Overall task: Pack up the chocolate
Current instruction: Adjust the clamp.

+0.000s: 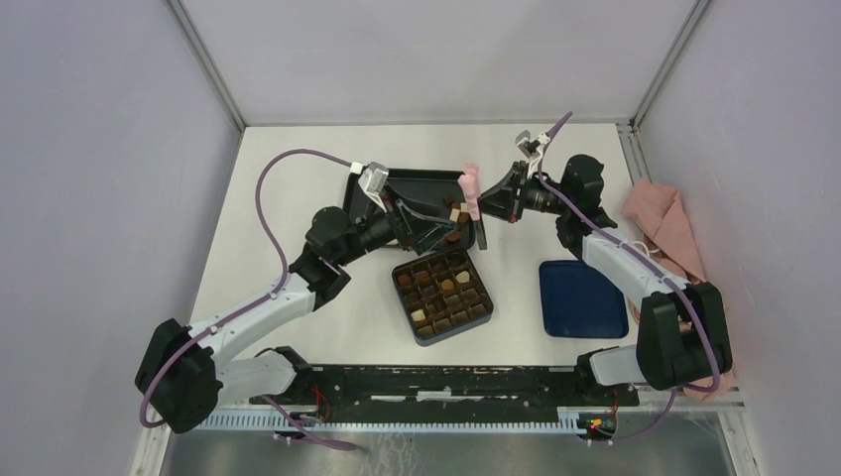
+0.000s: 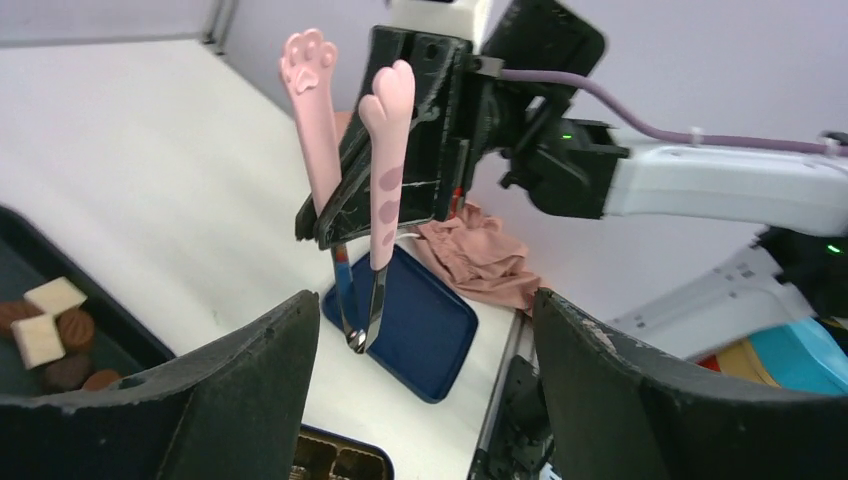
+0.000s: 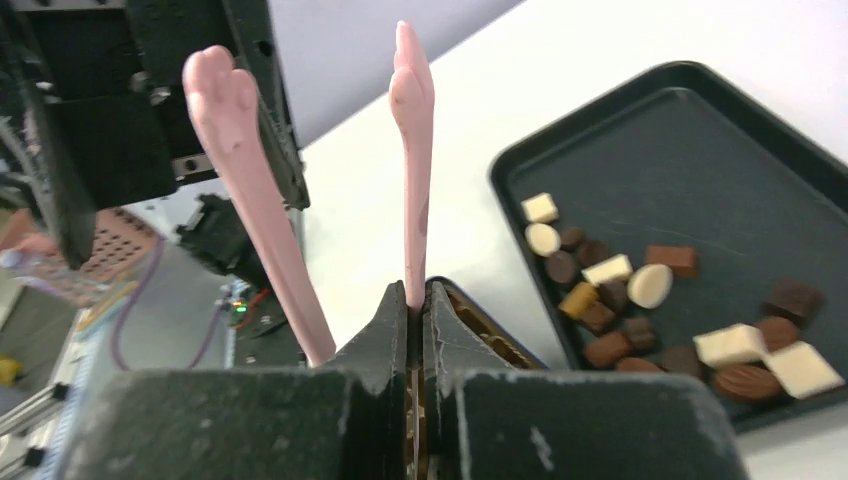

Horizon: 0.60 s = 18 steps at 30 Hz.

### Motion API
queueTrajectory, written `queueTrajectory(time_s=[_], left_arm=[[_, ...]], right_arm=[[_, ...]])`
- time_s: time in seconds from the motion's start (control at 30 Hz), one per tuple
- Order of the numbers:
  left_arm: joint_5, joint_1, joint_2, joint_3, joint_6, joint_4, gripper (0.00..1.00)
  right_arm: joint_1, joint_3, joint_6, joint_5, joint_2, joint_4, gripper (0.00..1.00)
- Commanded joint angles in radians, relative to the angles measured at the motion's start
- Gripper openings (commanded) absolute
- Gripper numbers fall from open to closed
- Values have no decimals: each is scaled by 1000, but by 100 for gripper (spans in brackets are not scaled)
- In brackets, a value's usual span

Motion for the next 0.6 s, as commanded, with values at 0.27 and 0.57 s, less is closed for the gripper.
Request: queueTrajectory(time_s=[0.27, 0.57], left_arm=[[309, 29, 116, 112, -91, 249, 68], [315, 27, 191, 178, -119, 287, 50]], right_arm=[[59, -7, 143, -177, -57, 201, 0], [66, 5, 122, -176, -54, 172, 0]])
